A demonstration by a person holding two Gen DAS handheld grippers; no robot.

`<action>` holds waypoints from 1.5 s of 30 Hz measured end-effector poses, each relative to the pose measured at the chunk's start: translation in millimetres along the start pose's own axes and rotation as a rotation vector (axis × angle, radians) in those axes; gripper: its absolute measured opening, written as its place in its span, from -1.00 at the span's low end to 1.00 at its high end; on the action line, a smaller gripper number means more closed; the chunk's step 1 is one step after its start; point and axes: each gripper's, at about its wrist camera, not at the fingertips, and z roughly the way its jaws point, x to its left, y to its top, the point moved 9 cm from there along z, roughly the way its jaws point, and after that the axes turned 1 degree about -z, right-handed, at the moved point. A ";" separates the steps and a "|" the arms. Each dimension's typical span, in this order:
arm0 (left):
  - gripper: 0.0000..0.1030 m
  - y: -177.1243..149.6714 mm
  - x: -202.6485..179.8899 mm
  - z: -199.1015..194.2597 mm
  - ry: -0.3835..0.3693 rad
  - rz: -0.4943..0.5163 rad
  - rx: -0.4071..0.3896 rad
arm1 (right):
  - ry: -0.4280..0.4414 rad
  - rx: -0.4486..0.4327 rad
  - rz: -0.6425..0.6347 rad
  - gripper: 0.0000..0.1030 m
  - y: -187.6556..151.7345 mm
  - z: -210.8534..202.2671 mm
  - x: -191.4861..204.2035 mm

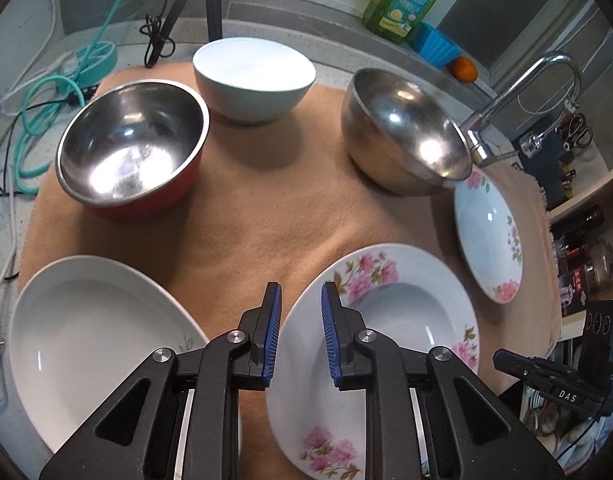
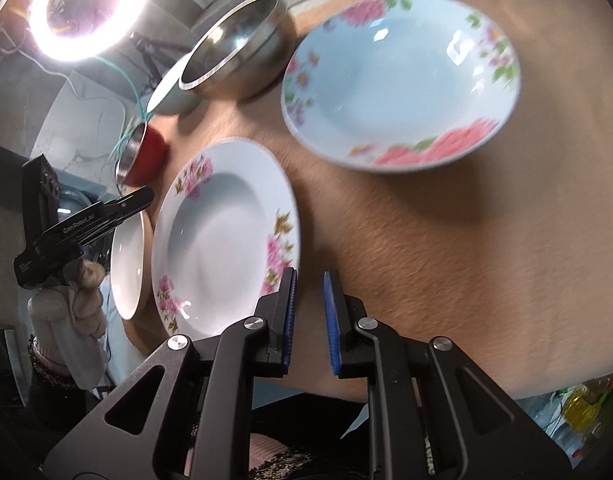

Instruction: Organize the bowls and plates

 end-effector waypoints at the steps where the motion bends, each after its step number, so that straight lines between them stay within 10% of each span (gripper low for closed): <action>1: -0.64 1.9 -3.1 -0.5 -0.008 -0.001 -0.003 | -0.007 -0.011 0.001 -0.67 2.2 -5.0 -3.3; 5: -0.64 5.0 -25.5 1.9 -0.050 0.005 -0.003 | -0.039 -0.071 0.020 -0.31 19.5 -24.1 -24.3; 18: -0.37 12.0 -93.6 24.9 -0.153 0.026 0.024 | -0.140 -0.161 0.016 -0.30 85.4 -47.9 -80.8; 39: -0.37 21.0 -148.2 75.9 -0.191 0.033 0.115 | -0.106 -0.075 0.022 -0.31 137.9 -11.6 -130.6; 45: -0.53 22.9 -151.3 82.1 -0.188 0.045 0.126 | -0.068 -0.057 0.029 -0.58 142.6 -5.1 -130.9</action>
